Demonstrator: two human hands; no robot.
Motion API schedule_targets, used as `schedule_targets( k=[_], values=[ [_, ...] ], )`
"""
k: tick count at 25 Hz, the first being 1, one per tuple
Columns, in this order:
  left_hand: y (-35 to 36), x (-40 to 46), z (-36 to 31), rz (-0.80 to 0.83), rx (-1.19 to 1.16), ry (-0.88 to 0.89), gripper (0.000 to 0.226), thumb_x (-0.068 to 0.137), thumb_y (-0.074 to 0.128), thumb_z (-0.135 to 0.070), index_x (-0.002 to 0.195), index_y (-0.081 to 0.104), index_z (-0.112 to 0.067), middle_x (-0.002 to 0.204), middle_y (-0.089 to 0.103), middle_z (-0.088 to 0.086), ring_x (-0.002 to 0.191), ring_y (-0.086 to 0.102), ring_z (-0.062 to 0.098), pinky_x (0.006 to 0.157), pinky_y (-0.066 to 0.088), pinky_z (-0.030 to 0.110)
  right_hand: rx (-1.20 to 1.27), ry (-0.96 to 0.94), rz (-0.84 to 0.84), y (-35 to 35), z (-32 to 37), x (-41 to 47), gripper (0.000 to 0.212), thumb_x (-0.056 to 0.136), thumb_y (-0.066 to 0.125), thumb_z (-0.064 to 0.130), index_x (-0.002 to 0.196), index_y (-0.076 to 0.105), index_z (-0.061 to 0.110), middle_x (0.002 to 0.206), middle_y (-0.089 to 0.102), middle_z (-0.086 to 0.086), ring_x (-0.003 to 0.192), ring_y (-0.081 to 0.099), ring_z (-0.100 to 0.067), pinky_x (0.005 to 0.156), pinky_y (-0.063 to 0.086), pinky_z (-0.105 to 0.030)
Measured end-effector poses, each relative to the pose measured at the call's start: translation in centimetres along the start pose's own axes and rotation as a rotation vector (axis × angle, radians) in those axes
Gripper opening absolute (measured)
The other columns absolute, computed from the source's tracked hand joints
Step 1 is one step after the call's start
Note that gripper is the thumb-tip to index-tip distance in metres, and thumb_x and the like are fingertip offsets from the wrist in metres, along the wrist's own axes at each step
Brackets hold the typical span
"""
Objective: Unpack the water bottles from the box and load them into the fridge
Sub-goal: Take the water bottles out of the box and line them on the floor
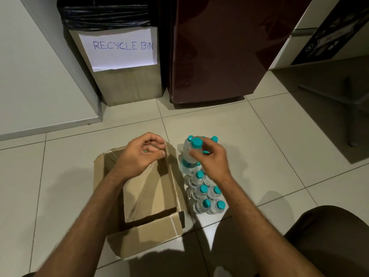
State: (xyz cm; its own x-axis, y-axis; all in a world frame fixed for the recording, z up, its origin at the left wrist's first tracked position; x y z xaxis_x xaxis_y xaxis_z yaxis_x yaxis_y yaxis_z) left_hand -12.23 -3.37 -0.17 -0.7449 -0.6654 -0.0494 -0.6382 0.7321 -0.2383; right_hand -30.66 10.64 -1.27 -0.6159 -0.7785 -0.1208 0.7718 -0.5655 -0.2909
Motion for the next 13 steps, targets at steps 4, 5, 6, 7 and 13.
schedule_targets(
  k=[4,5,6,7,13],
  values=[
    [-0.8,0.0,4.9,0.016,0.066,-0.054,0.025,0.086,0.073,-0.004,0.106,0.068,-0.018,0.087,0.068,-0.006,0.078,0.065,0.011,0.080,0.053,0.030,0.026,0.032,-0.358,-6.5,-1.8,0.5,0.032,0.085,0.074,0.013,0.116,0.068,0.018,0.108,0.068,0.012,0.098,0.063,-0.005,0.071,0.051,-0.008],
    [-1.0,0.1,6.2,0.011,0.089,-0.074,0.024,0.086,0.073,-0.004,0.105,0.069,-0.019,0.083,0.065,-0.009,0.074,0.062,0.008,0.077,0.051,0.030,0.023,0.062,-0.439,-7.6,-2.6,0.4,0.032,0.086,0.073,0.014,0.118,0.067,0.018,0.108,0.067,0.011,0.098,0.062,-0.005,0.070,0.050,-0.008],
    [-1.3,0.3,7.4,0.002,0.119,-0.083,0.024,0.085,0.073,-0.007,0.104,0.069,-0.021,0.081,0.064,-0.011,0.073,0.060,0.006,0.076,0.050,0.030,0.026,0.097,-0.510,-8.4,-3.6,0.2,0.034,0.087,0.072,0.014,0.120,0.066,0.018,0.109,0.066,0.010,0.099,0.062,-0.007,0.074,0.049,-0.010],
    [-1.6,0.5,8.5,-0.009,0.154,-0.087,0.023,0.084,0.073,-0.011,0.103,0.068,-0.022,0.082,0.064,-0.011,0.073,0.059,0.006,0.076,0.049,0.030,0.038,0.130,-0.566,-8.9,-4.5,0.1,0.035,0.088,0.071,0.015,0.122,0.065,0.018,0.109,0.065,0.010,0.098,0.062,-0.008,0.077,0.050,-0.015],
    [-2.4,1.1,12.1,-0.057,0.345,-0.055,0.020,0.088,0.073,-0.011,0.106,0.068,-0.017,0.094,0.069,-0.001,0.087,0.067,0.014,0.084,0.058,0.038,0.005,0.312,-0.631,-9.0,-10.8,-0.2,0.039,0.089,0.071,0.014,0.126,0.062,0.013,0.112,0.065,0.003,0.095,0.061,-0.011,0.084,0.053,-0.026]
  ],
)
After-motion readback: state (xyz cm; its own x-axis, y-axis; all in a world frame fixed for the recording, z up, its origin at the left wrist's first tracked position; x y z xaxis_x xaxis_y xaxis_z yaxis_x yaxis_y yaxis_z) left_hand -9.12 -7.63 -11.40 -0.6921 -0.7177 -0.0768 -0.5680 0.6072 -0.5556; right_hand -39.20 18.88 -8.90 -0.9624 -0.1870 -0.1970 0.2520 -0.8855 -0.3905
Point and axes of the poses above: each hand's wrist, its own x-axis towards the middle knuckle, its own y-axis out of the palm, z = x × y, the point moved 7 cm from there along x, towards the middle knuckle
